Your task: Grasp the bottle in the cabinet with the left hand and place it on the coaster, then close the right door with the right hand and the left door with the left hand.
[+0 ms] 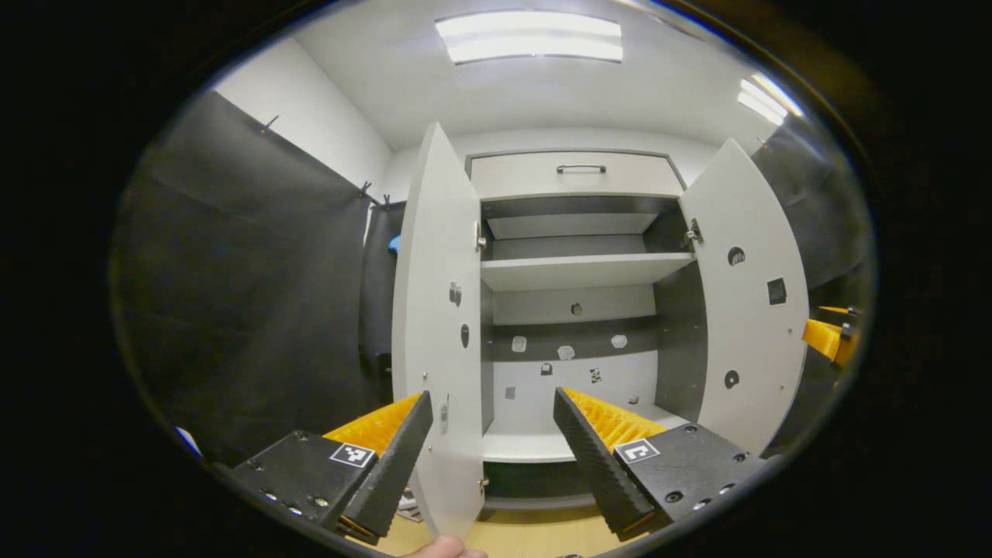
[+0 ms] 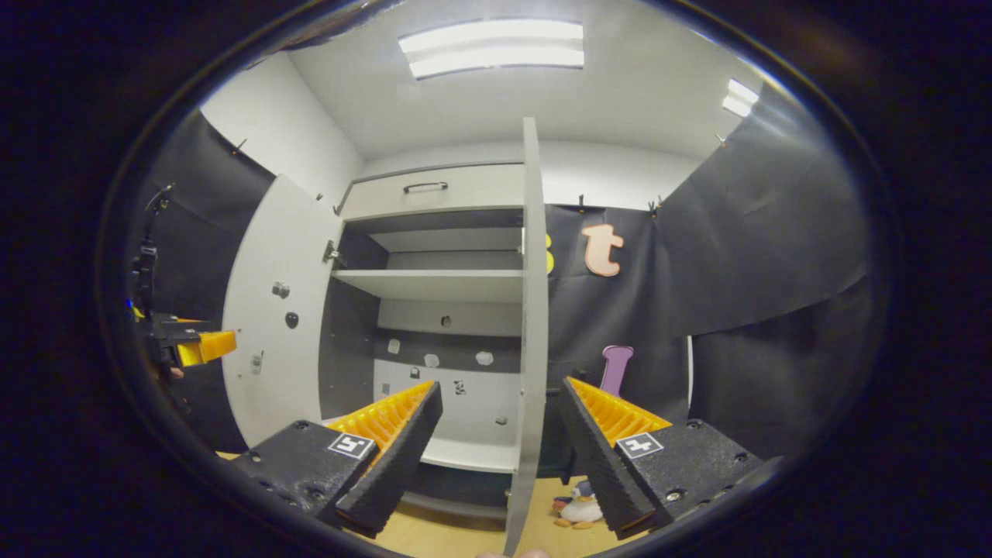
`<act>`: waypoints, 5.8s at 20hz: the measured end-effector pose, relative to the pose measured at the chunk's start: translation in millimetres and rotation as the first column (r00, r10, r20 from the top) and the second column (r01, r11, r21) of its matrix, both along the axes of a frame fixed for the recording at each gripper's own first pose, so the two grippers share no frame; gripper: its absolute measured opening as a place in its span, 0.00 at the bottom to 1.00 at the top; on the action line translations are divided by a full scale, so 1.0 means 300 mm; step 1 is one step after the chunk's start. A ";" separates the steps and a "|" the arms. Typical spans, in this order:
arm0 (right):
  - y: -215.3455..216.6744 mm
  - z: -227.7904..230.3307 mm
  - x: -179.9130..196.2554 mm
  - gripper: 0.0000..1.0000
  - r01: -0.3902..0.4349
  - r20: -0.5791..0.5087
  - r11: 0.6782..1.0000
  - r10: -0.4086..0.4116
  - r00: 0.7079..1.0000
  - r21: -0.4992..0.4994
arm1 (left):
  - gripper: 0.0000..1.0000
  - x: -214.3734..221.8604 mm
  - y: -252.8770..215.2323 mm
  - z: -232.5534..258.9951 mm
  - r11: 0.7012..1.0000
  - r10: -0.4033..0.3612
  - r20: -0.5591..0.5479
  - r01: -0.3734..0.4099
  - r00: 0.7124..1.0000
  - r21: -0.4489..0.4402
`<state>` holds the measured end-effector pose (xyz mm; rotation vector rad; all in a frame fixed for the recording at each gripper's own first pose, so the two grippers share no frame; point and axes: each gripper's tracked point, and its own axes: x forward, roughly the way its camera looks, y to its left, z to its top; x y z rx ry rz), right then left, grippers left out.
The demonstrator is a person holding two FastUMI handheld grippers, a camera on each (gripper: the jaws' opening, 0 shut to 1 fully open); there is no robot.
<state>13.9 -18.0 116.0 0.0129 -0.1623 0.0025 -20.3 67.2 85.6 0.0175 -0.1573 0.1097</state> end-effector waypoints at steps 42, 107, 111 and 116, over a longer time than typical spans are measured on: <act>0.150 -0.172 0.234 0.98 -0.083 -0.225 0.985 0.116 0.967 0.151 | 0.98 -0.031 0.452 -0.299 0.978 0.194 -0.236 -0.207 0.952 -0.034; -0.375 -0.300 -0.102 0.94 0.260 -0.288 0.963 -0.228 0.930 0.078 | 0.99 0.369 -0.179 -0.240 0.940 -0.337 -0.297 0.338 0.893 -0.050; -0.381 -0.281 -0.112 0.94 0.255 -0.276 0.964 -0.226 0.934 0.073 | 0.93 0.395 -0.204 -0.232 0.940 -0.340 -0.285 0.330 0.896 -0.083; -0.351 -0.261 -0.107 0.98 0.220 -0.274 0.973 -0.194 0.942 0.067 | 0.94 0.381 -0.226 -0.189 0.942 -0.335 -0.266 0.329 0.904 -0.068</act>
